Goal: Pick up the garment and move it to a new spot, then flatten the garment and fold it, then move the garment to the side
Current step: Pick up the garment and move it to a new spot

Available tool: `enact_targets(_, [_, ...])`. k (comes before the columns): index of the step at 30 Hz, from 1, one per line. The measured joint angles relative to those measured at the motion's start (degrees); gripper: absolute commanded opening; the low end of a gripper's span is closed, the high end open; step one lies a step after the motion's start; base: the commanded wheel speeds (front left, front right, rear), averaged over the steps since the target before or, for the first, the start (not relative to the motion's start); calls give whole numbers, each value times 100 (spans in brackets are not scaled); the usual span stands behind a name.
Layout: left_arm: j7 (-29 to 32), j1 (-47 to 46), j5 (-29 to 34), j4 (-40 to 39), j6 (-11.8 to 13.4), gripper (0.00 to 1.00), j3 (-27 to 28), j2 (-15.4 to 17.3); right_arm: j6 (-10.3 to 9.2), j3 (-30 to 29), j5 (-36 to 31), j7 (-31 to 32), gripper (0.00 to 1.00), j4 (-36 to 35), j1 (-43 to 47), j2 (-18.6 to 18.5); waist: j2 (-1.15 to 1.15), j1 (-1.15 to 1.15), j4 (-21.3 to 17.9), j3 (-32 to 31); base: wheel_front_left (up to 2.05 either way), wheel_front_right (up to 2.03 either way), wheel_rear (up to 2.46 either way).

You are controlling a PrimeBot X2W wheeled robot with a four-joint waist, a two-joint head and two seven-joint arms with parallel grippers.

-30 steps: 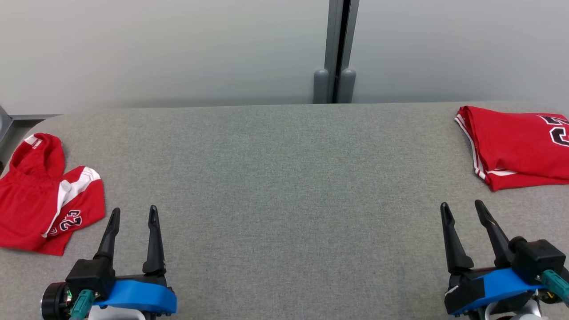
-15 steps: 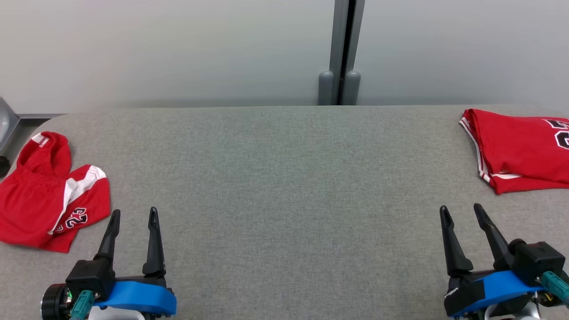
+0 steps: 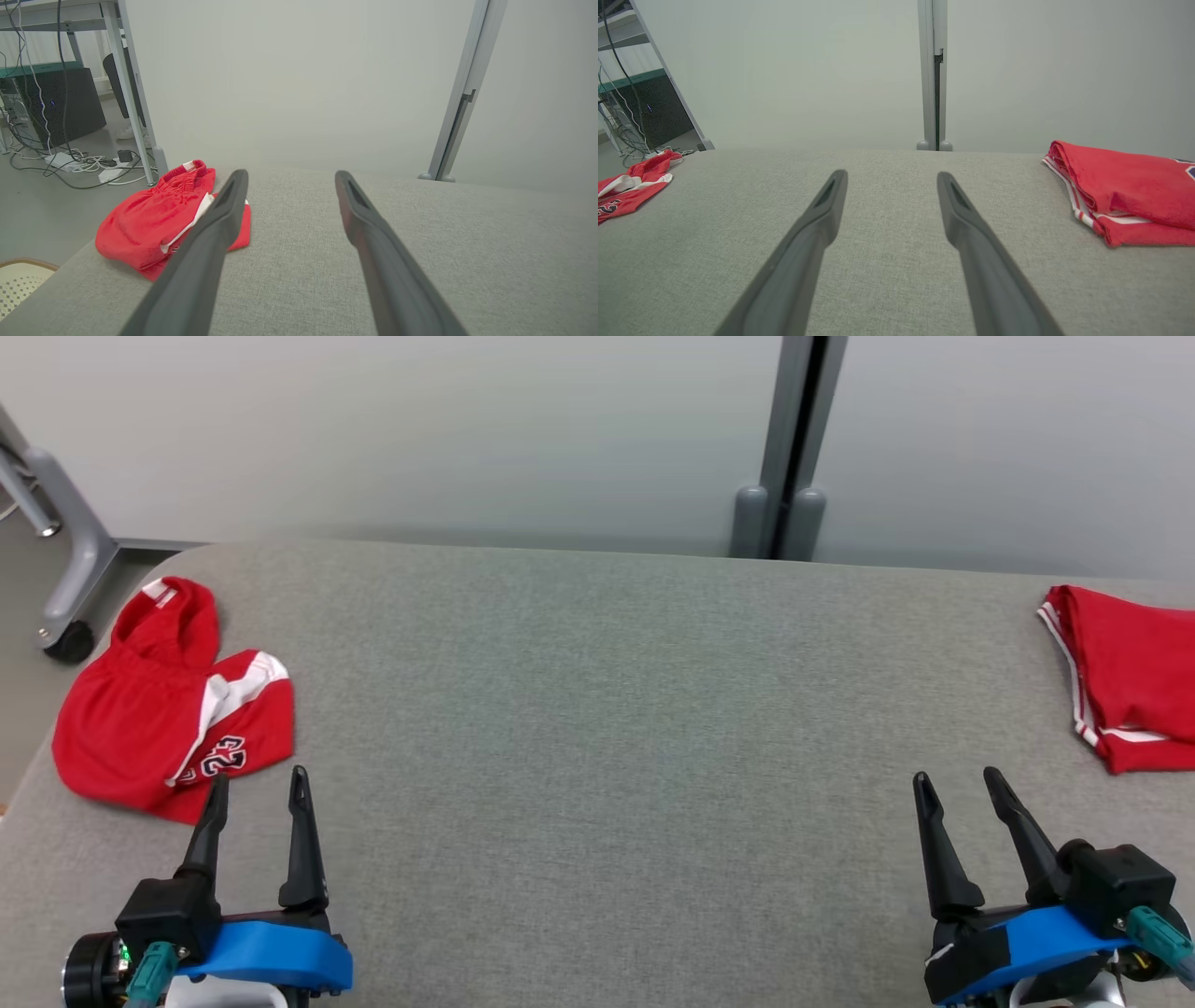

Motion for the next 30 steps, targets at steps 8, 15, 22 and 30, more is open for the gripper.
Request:
enact_targets(8, [15,-1,-52,-120,103,100,69,44,0,55,-9,12,100,-5,-28,1,0,0,376,102,0,0,0])
enact_targets(15, [-3,-20,-103,-207,179,100,122,90,0,109,-58,43,100,-19,-112,1,0,1,866,232,0,0,0])
enact_targets(22, [-33,-15,-175,-256,250,100,252,147,0,154,-123,71,100,-53,-172,2,0,1,1300,354,0,0,0])
enact_targets(30, [-73,84,-268,-335,354,100,398,183,0,169,-201,126,100,-91,-211,3,0,1,1706,458,0,0,0])
